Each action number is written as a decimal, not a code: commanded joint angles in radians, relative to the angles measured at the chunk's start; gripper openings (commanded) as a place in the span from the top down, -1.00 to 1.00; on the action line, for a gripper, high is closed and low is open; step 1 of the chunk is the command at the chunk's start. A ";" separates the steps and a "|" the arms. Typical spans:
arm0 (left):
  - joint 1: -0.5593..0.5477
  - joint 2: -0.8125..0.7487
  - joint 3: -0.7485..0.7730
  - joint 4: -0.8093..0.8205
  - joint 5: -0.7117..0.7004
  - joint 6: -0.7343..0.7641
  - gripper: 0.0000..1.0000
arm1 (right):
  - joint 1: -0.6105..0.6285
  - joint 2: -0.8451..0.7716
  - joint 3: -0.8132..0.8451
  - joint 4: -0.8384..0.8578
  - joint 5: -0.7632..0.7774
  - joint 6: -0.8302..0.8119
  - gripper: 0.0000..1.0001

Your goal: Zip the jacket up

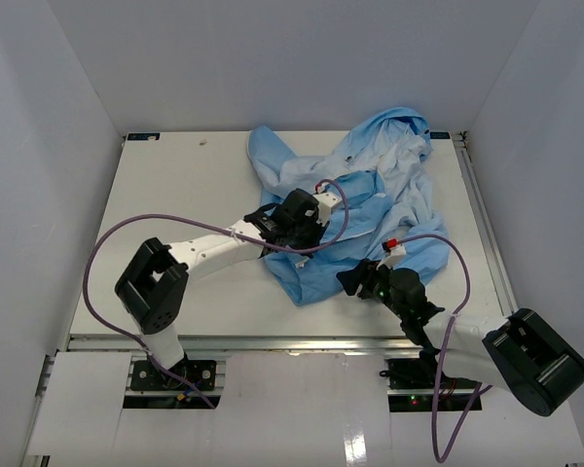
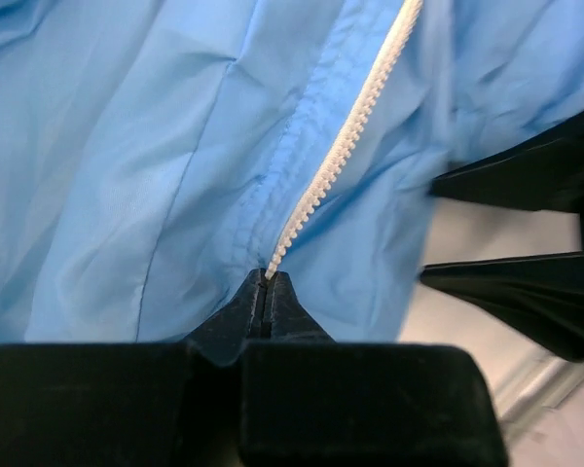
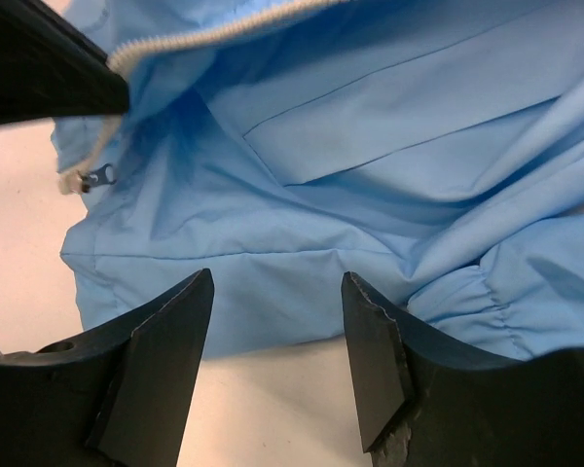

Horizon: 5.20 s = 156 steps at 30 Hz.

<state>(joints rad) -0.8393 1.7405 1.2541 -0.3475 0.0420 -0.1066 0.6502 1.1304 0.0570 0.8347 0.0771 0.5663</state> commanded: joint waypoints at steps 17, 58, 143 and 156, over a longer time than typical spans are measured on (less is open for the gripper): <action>0.161 -0.232 -0.138 0.393 0.827 -0.382 1.00 | 0.004 0.001 0.023 0.535 -0.320 -0.003 -0.33; 0.166 -0.420 -0.431 0.799 0.838 -0.408 1.00 | 0.003 -0.156 -0.051 0.725 -0.380 0.190 -0.31; 0.165 -0.502 -0.594 1.043 0.742 -0.434 1.00 | 0.079 -0.079 0.068 0.506 -0.447 0.133 -0.15; 0.164 -0.493 -0.595 1.058 0.748 -0.442 1.00 | 0.079 -0.023 0.086 0.503 -0.474 0.136 -0.01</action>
<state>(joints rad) -0.6758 1.2804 0.6605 0.6595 0.7766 -0.5498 0.7223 1.0994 0.1085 1.3037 -0.3840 0.7223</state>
